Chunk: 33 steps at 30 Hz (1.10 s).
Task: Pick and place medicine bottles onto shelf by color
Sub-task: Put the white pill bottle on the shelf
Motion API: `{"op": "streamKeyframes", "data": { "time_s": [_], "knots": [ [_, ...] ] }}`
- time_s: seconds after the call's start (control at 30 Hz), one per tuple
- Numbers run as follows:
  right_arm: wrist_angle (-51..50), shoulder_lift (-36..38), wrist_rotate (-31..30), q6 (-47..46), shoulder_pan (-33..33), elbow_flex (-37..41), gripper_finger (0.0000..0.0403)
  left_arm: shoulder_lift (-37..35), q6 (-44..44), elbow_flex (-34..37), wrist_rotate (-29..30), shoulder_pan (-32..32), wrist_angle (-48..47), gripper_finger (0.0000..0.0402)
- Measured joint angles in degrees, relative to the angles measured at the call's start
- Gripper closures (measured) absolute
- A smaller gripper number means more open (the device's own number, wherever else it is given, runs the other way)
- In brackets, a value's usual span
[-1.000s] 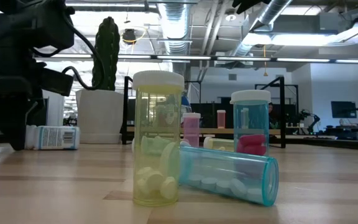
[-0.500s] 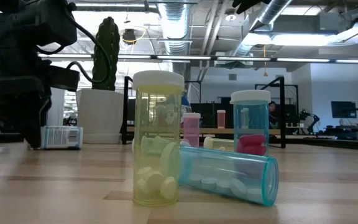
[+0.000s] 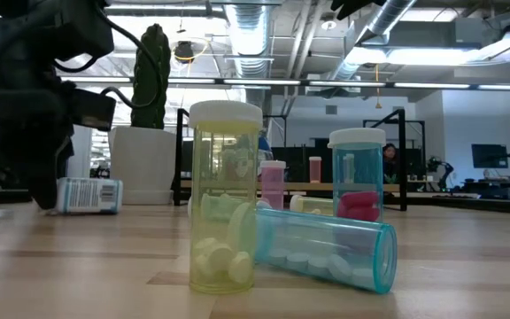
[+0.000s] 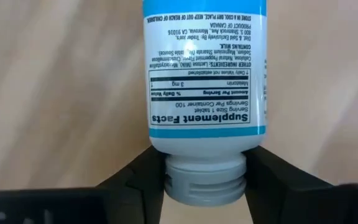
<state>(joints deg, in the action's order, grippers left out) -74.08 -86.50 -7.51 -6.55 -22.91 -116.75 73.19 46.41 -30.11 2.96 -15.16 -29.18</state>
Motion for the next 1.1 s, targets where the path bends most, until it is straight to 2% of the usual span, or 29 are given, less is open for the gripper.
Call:
{"op": "streamKeyframes", "data": {
  "time_s": [0.17, 0.3, 0.5, 0.67, 0.8, 0.93, 1.03, 1.1],
  "knots": [
    [0.0, 0.0, 0.0, 0.0, 0.0, 0.0, 0.0207, 0.0, 4.8, 0.0, -7.4, 0.0, 3.4, 0.0235],
    [0.0, 0.0, 0.0, 0.0, 0.0, 0.0, 0.0207, 0.0, 9.3, 0.0, -12.7, 0.0, 7.8, 0.0243],
    [0.0, 0.0, 0.0, 0.0, 0.0, 0.0, 0.0207, 0.0, 15.7, 0.0, -18.2, 0.0, 22.5, 0.0255],
    [0.4, 0.0, 0.0, 0.8, 0.0, 0.0, 0.0207, 0.0, 20.5, 0.0, -17.3, 0.3, 40.2, 0.0243],
    [4.8, -0.1, 0.0, 5.0, 0.0, 0.0, 0.0207, 0.0, 22.3, 0.0, -14.6, 1.6, 53.7, 0.0248],
    [8.1, -0.2, 0.0, 5.3, 0.0, 0.0, 0.0207, 0.0, 22.4, 0.0, -12.4, 3.3, 64.7, 0.025],
    [11.5, -0.7, 0.0, 3.6, 0.0, 0.0, 0.0207, 0.0, 22.1, 0.0, -10.2, 4.2, 70.2, 0.0246],
    [11.9, -1.0, 1.4, -1.5, 0.3, 0.0, 0.0207, 0.0, 22.0, 0.0, -8.8, 4.3, 73.1, 0.0246]
  ]
}}
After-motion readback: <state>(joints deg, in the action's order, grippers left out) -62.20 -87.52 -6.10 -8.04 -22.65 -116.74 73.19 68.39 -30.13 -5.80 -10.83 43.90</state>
